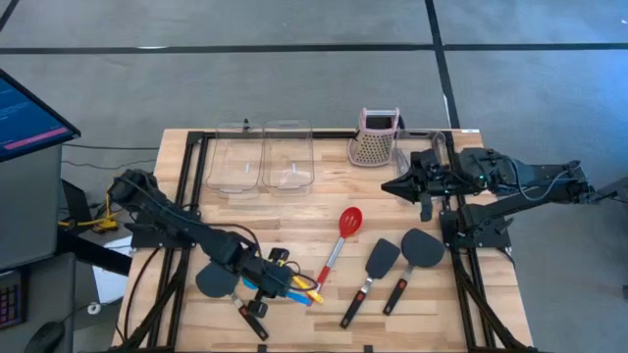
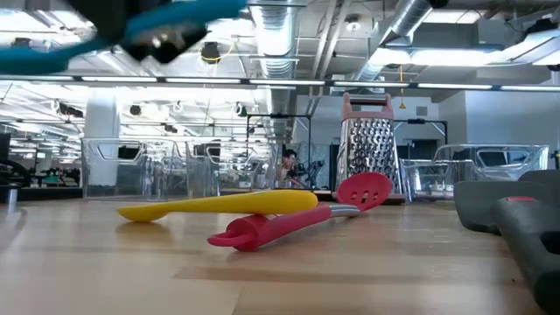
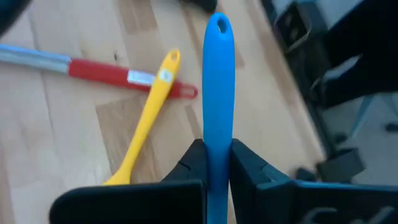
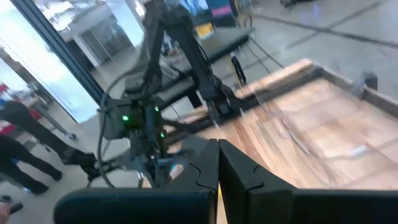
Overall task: Pick & Place Kitchen Items
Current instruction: Put the blue serving spoon into the left transparent bin
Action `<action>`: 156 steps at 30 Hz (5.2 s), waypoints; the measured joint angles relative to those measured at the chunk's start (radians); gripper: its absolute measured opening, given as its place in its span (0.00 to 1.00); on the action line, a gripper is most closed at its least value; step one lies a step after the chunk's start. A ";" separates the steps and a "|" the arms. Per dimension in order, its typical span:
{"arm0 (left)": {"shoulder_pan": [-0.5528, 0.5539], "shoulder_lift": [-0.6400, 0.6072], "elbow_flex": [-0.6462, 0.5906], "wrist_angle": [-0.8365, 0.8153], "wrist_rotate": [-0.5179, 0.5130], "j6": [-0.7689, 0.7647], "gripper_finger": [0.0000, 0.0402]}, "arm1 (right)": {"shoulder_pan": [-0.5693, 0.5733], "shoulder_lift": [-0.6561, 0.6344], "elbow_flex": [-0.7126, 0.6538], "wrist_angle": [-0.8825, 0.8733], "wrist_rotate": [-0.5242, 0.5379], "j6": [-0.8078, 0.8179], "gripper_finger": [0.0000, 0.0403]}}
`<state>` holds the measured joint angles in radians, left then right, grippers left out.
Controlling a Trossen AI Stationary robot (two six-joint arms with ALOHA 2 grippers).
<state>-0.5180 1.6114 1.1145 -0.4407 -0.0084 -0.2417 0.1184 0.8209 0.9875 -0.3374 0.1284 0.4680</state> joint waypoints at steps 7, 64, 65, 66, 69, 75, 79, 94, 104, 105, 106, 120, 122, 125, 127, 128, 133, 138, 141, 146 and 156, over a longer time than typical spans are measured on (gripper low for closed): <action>0.008 -0.108 0.000 0.001 -0.172 -0.011 0.01 | 0.000 -0.014 0.001 0.000 0.000 -0.006 0.00; 0.452 -0.144 0.002 0.980 -0.219 0.004 0.01 | -0.018 0.462 0.000 0.640 0.003 -0.136 0.64; 0.452 -0.136 0.002 0.999 -0.219 0.003 0.01 | -0.021 0.462 0.000 0.640 0.003 -0.138 0.63; 0.452 -0.131 0.002 0.999 -0.219 0.002 0.01 | -0.022 0.462 0.000 0.638 0.003 -0.137 0.63; 0.452 -0.098 0.001 1.071 -0.212 -0.014 0.01 | -0.024 0.462 0.000 0.635 0.003 -0.137 0.60; 0.452 -0.060 0.002 1.128 -0.213 -0.032 0.01 | -0.022 0.462 -0.001 0.617 0.000 -0.137 0.47; 0.455 -0.064 0.002 1.147 -0.212 -0.028 0.01 | -0.023 0.462 0.000 0.593 0.002 -0.124 0.32; 0.465 -0.066 0.001 1.147 -0.212 -0.025 0.01 | -0.023 0.461 0.001 0.583 0.011 -0.119 0.04; 0.465 -0.066 0.001 1.148 -0.213 -0.025 0.03 | -0.023 0.460 0.001 0.580 0.007 -0.116 0.04; 0.466 -0.066 0.001 1.149 -0.212 -0.025 0.03 | -0.023 0.459 0.001 0.578 0.006 -0.116 0.04; 0.468 -0.066 0.001 1.151 -0.212 -0.025 0.03 | -0.023 0.455 0.001 0.574 0.004 -0.116 0.04; 0.515 -0.068 0.002 1.116 -0.115 -0.076 0.15 | -0.025 0.394 -0.001 0.431 -0.037 -0.116 0.04; 0.526 -0.068 0.002 1.117 -0.096 -0.093 0.21 | -0.034 0.393 0.000 0.426 -0.065 -0.112 0.04; 0.540 -0.069 0.002 1.113 -0.074 -0.100 0.29 | -0.044 0.393 0.000 0.398 -0.100 -0.101 0.04; 0.550 -0.069 0.002 1.114 -0.052 -0.109 0.34 | -0.049 0.393 0.000 0.383 -0.110 -0.101 0.04; 0.556 -0.069 0.002 1.113 -0.029 -0.122 0.37 | -0.049 0.393 0.000 0.373 -0.112 -0.101 0.04; 0.586 -0.070 0.003 1.059 0.046 -0.184 0.45 | -0.057 0.394 -0.001 0.348 -0.163 -0.096 0.04; 0.592 -0.069 0.003 1.049 0.059 -0.187 0.46 | -0.074 0.394 -0.001 0.312 -0.188 -0.075 0.04; 0.592 -0.069 0.003 1.049 0.059 -0.185 0.46 | -0.079 0.394 -0.001 0.314 -0.188 -0.075 0.04; 0.591 -0.069 0.003 1.051 0.060 -0.185 0.42 | -0.090 0.394 0.000 0.309 -0.188 -0.075 0.04; 0.589 -0.068 0.002 1.063 0.061 -0.185 0.25 | -0.089 0.394 0.000 0.282 -0.188 -0.051 0.04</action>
<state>0.0714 1.5429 1.1168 0.6221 0.0528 -0.4263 0.0296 1.2152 0.9871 -0.0555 -0.0597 0.4166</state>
